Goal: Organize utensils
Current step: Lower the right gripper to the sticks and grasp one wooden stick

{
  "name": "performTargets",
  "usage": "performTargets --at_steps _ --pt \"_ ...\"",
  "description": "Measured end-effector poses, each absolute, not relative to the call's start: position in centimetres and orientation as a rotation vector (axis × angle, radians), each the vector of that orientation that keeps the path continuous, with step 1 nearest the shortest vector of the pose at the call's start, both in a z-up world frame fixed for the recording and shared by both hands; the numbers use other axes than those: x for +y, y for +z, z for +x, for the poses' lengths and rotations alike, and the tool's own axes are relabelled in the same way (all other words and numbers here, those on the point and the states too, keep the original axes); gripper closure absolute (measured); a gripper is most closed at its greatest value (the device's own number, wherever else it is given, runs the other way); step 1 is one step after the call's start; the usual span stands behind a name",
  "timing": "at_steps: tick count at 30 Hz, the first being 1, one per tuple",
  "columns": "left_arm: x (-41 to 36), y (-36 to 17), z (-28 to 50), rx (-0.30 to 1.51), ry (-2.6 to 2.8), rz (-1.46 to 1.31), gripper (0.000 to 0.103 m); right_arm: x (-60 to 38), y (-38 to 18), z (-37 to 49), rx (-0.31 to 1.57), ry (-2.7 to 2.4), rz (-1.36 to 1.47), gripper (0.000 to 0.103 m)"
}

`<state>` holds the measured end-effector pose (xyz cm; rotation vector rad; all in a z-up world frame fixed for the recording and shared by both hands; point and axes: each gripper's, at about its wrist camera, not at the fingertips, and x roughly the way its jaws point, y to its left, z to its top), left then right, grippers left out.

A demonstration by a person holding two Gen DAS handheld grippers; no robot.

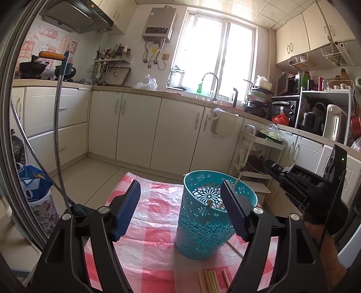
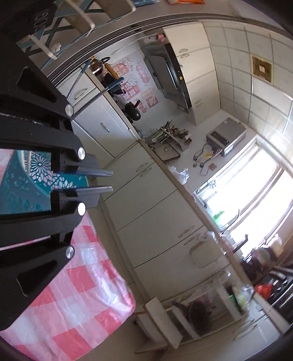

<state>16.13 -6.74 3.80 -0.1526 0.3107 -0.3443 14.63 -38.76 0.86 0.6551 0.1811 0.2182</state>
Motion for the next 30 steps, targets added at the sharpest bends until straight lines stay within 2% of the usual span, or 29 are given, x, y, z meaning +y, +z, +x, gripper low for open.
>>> performTargets --at_steps 2,6,11,13,14,17,22,28,30 --pt "-6.4 3.7 15.9 0.315 -0.341 -0.152 0.033 -39.8 0.3 14.6 0.295 0.201 0.643 0.070" --pt "-5.6 3.7 16.0 0.326 -0.334 -0.171 0.033 -38.8 -3.2 16.1 0.616 0.178 0.429 0.068" --pt "-5.5 3.6 16.5 0.347 -0.333 -0.172 0.033 -36.1 -8.6 17.9 0.830 0.158 0.192 0.068" --pt "-5.6 3.6 16.6 0.349 -0.336 -0.171 0.033 -35.2 -9.5 18.4 0.870 0.152 0.126 0.073" --pt "-5.6 3.6 16.6 0.350 -0.338 -0.169 0.032 -34.6 -10.0 18.6 0.894 0.143 0.086 0.083" --pt "-5.8 3.6 16.7 0.353 -0.342 -0.157 0.032 -33.8 -10.8 18.3 0.931 0.097 -0.007 0.097" --pt "-5.6 3.5 17.0 0.368 -0.343 -0.166 0.032 -35.3 -10.5 15.6 1.003 0.059 0.074 0.097" --pt "-5.2 3.5 17.1 0.383 -0.349 -0.189 0.032 -33.9 -9.9 7.9 1.094 0.082 0.059 0.097" --pt "-5.1 3.5 17.0 0.385 -0.352 -0.194 0.031 -32.8 -10.4 5.8 1.123 0.100 0.020 0.093"
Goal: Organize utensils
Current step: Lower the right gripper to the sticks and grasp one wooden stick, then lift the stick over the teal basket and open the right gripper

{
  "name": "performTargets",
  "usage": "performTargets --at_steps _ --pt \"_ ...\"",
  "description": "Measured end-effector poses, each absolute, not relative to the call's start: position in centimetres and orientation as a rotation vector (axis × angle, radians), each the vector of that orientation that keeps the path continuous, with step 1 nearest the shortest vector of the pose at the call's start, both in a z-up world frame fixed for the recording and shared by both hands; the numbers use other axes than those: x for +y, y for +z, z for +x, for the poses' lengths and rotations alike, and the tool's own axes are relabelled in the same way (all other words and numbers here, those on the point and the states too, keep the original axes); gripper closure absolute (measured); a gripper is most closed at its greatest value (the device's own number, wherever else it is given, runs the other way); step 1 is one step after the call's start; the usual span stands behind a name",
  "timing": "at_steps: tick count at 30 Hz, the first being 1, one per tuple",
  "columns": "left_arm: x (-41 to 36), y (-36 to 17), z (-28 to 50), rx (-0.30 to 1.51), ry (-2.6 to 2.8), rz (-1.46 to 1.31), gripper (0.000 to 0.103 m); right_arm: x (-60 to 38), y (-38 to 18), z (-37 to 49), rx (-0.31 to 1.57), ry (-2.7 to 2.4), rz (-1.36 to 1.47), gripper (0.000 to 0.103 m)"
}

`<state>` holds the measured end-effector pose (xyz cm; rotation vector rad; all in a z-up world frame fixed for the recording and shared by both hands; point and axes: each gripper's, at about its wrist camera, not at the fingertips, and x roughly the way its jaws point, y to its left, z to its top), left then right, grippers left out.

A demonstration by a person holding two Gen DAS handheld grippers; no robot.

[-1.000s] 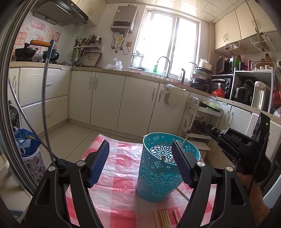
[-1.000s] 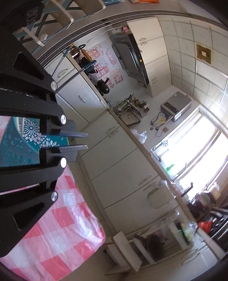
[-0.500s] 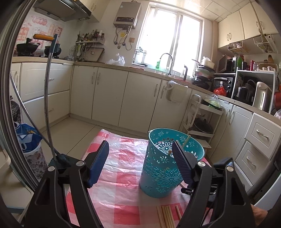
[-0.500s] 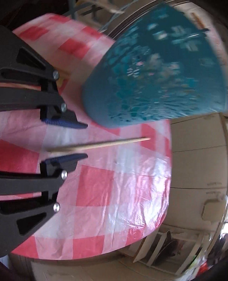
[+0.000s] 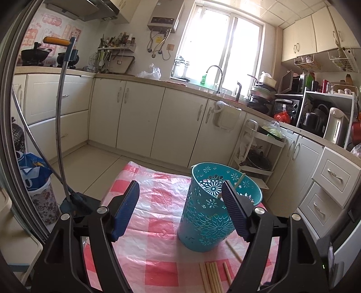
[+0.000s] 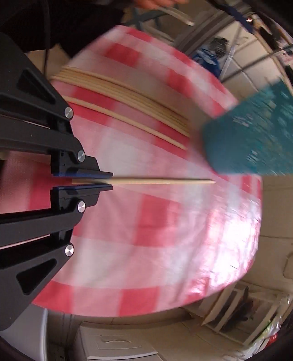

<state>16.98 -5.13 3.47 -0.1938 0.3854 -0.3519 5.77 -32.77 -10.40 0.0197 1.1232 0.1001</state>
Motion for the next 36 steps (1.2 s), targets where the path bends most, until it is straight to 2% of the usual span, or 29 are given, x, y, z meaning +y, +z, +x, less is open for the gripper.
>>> performTargets --at_steps 1,3,6,8,9,10,21,23,27,31,36 --pt "-5.1 3.4 16.9 0.388 -0.354 -0.197 0.031 -32.4 -10.4 5.3 1.132 0.106 0.015 0.079" --pt "-5.1 3.4 16.8 0.393 -0.357 -0.200 0.031 -32.1 -9.6 5.0 1.085 0.113 0.026 0.065" --pt "-5.1 3.3 16.9 0.397 -0.358 -0.197 0.031 -31.4 -8.4 6.7 1.007 0.114 0.039 0.065" --pt "-5.0 3.3 17.1 0.398 -0.356 -0.194 0.030 -31.0 -8.2 8.9 0.978 0.100 0.015 0.071" --pt "-5.0 3.3 17.2 0.401 -0.355 -0.195 0.030 -30.8 -8.1 9.7 0.968 0.101 0.007 0.079" --pt "-4.9 3.3 17.4 0.408 -0.354 -0.198 0.030 -30.7 -8.2 10.7 0.965 0.097 0.001 0.084" --pt "-4.6 2.9 18.3 0.448 -0.346 -0.211 0.029 -30.5 -9.9 16.5 1.009 0.102 -0.056 0.086" --pt "-4.7 2.8 18.3 0.446 -0.347 -0.205 0.029 -30.4 -9.8 16.6 1.002 0.111 -0.067 0.097" --pt "-5.0 2.8 18.3 0.445 -0.345 -0.201 0.029 -31.7 -9.3 15.5 0.990 0.072 -0.021 0.097" --pt "-5.0 2.9 18.2 0.433 -0.342 -0.199 0.029 -36.1 -5.5 13.0 0.825 0.034 0.257 0.097" --pt "-5.0 3.1 17.2 0.387 -0.319 -0.199 0.029 -41.4 -0.1 9.0 0.328 0.190 0.763 0.097"
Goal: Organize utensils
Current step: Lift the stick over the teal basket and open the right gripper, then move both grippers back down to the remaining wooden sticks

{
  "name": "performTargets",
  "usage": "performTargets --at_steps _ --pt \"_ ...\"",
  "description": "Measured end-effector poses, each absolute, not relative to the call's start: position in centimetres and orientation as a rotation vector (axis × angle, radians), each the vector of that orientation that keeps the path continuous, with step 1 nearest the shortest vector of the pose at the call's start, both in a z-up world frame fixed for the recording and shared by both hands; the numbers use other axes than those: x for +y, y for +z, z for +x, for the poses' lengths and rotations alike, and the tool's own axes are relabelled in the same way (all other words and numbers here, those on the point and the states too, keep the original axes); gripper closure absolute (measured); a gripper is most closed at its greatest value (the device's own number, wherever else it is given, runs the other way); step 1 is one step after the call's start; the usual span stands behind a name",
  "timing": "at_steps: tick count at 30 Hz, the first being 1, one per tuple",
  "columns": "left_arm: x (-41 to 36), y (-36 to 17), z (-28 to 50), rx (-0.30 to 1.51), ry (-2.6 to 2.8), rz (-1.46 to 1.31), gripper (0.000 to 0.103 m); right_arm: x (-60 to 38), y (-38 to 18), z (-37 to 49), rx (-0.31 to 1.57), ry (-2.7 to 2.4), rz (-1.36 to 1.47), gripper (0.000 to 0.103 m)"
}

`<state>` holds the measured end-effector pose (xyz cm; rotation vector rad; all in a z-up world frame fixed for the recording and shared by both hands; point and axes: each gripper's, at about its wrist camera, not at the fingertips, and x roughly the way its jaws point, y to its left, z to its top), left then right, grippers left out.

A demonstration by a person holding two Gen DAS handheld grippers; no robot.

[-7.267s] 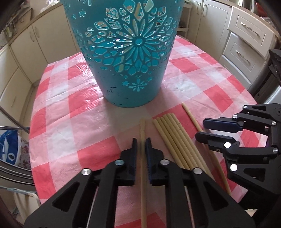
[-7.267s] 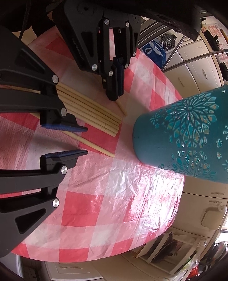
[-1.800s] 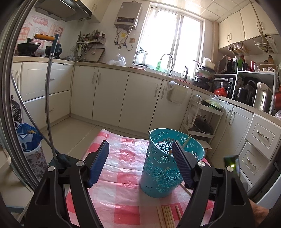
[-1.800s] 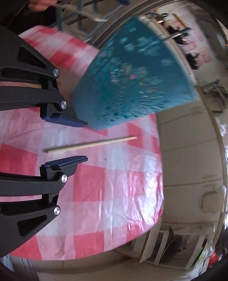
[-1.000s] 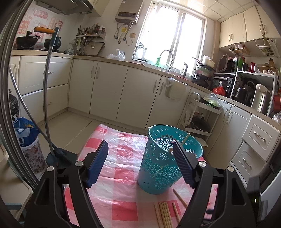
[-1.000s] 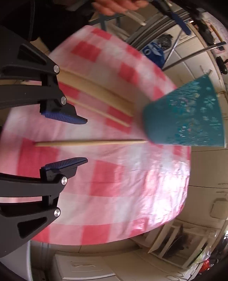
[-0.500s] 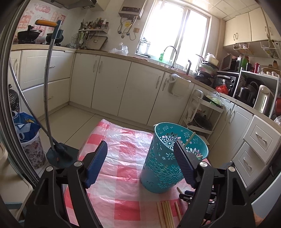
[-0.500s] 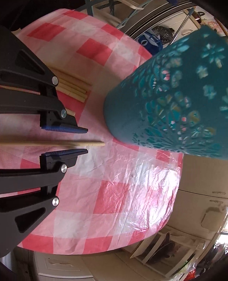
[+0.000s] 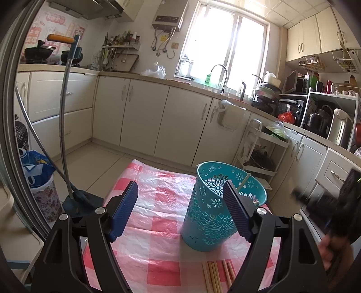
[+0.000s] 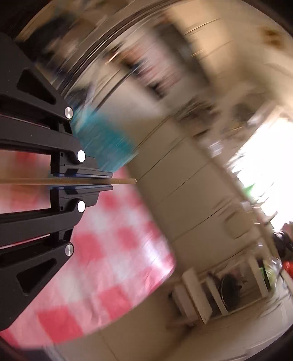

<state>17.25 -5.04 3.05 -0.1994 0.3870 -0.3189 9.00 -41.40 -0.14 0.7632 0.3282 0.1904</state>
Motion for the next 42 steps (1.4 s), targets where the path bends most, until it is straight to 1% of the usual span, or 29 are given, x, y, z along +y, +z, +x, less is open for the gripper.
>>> performTargets --at_steps 3,6,9,13,18,22,27,30,31,32,34,37,39,40,41,42 --pt "-5.2 3.2 16.5 0.354 -0.307 -0.208 0.029 -41.8 1.7 8.0 0.051 0.269 0.941 0.097" --pt "-5.3 3.5 15.8 0.320 -0.298 -0.212 0.029 -41.0 2.5 8.4 -0.101 0.277 1.009 0.097" --pt "-5.5 3.9 15.2 0.274 -0.288 -0.193 0.029 -40.3 2.6 9.7 -0.161 0.233 1.043 0.097" --pt "-5.5 4.5 15.1 0.236 -0.283 -0.169 0.029 -39.9 2.4 12.0 -0.186 0.175 1.038 0.097" --pt "-5.3 5.0 16.1 0.239 -0.276 -0.181 0.029 -39.8 1.9 13.9 -0.183 0.078 0.986 0.097" --pt "-5.6 5.1 16.9 0.245 -0.279 -0.190 0.029 -39.2 1.8 15.9 -0.151 0.032 0.893 0.097" --pt "-6.1 5.0 17.3 0.258 -0.285 -0.174 0.029 -37.2 1.3 17.0 -0.047 0.012 0.743 0.096" --pt "-6.1 4.8 17.2 0.261 -0.281 -0.170 0.029 -36.0 1.1 17.0 0.032 0.041 0.653 0.094" --pt "-6.0 4.8 17.1 0.259 -0.278 -0.170 0.029 -35.6 1.1 17.0 0.052 0.052 0.628 0.092" --pt "-5.9 4.9 17.1 0.259 -0.277 -0.171 0.029 -35.2 1.1 16.7 0.079 0.071 0.595 0.087" --pt "-5.6 4.9 17.0 0.261 -0.275 -0.170 0.028 -34.4 1.3 15.7 0.115 0.097 0.546 0.081" --pt "-5.2 4.9 16.9 0.270 -0.276 -0.172 0.027 -33.9 1.5 14.0 0.158 0.123 0.505 0.075" --pt "-4.7 4.9 16.8 0.277 -0.275 -0.173 0.027 -33.8 2.2 12.7 0.164 0.144 0.498 0.073" --pt "-4.5 4.8 16.7 0.278 -0.274 -0.175 0.026 -33.6 2.7 11.9 0.158 0.154 0.491 0.069" --pt "-4.1 4.8 16.5 0.283 -0.273 -0.180 0.026 -33.5 3.2 11.1 0.148 0.162 0.484 0.063" --pt "-3.9 4.7 16.5 0.287 -0.272 -0.183 0.025 -33.4 3.7 10.1 0.139 0.174 0.486 0.061"
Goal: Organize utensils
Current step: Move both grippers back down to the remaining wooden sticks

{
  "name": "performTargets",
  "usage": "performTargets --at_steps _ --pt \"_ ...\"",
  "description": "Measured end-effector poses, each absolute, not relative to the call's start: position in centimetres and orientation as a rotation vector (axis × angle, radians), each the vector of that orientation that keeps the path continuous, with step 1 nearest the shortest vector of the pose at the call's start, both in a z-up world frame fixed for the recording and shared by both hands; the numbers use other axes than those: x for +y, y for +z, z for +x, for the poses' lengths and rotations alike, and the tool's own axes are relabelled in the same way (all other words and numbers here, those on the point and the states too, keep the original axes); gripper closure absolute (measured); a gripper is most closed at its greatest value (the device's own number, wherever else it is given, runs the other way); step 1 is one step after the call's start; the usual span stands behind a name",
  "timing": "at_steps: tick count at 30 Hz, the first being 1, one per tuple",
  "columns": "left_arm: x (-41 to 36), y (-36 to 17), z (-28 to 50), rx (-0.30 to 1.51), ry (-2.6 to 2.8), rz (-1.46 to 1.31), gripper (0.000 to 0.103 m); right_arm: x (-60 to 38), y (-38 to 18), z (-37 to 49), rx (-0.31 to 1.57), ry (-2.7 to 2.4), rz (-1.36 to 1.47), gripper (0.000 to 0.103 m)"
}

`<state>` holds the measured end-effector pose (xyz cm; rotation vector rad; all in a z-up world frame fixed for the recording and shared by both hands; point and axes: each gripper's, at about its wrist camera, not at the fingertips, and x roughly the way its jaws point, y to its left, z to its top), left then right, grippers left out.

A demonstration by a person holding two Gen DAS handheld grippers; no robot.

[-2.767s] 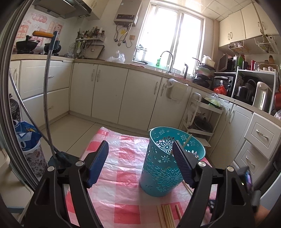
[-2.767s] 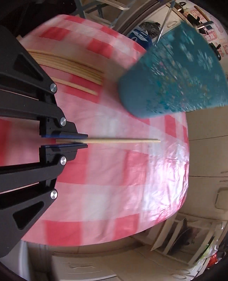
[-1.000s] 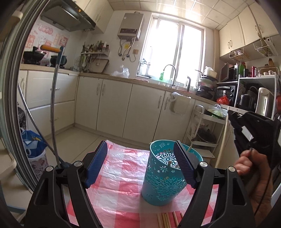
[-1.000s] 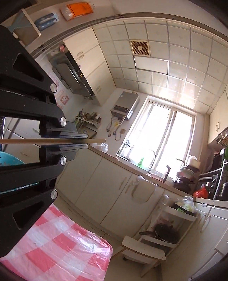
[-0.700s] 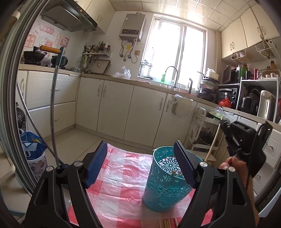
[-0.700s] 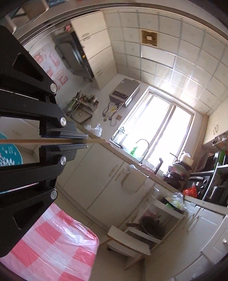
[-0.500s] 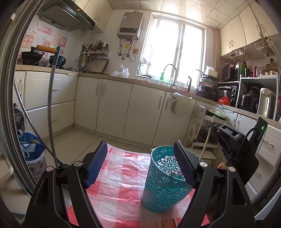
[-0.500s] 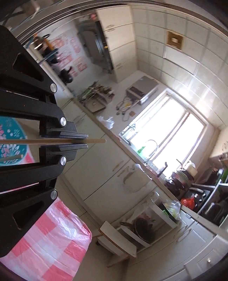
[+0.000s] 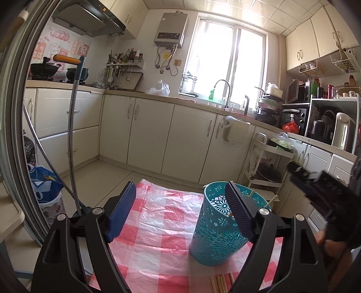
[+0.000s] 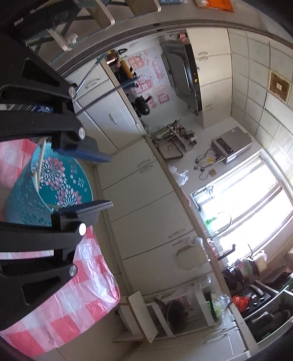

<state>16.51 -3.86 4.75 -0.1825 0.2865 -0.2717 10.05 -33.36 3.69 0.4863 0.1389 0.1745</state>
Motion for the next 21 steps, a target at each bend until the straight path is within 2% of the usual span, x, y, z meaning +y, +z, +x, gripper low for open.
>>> performTargets --at_steps 4,8,13,16,21 --pt "-2.6 4.3 16.0 0.304 -0.262 -0.194 0.025 -32.2 5.0 6.3 0.107 0.238 0.510 0.048" --pt "-2.3 3.7 15.5 0.315 -0.263 -0.171 0.024 -30.4 5.4 3.1 0.119 0.282 0.474 0.039" --pt "-2.0 3.6 15.1 0.331 -0.279 -0.153 0.023 -29.5 3.6 1.0 0.260 0.244 0.431 0.036" --pt "-1.8 3.3 14.6 0.344 -0.287 -0.139 0.020 -30.6 2.3 0.6 0.360 0.177 0.442 0.030" --pt "-2.2 2.4 14.0 0.385 -0.297 -0.096 0.018 -32.3 -0.5 0.3 0.503 0.064 0.430 0.030"
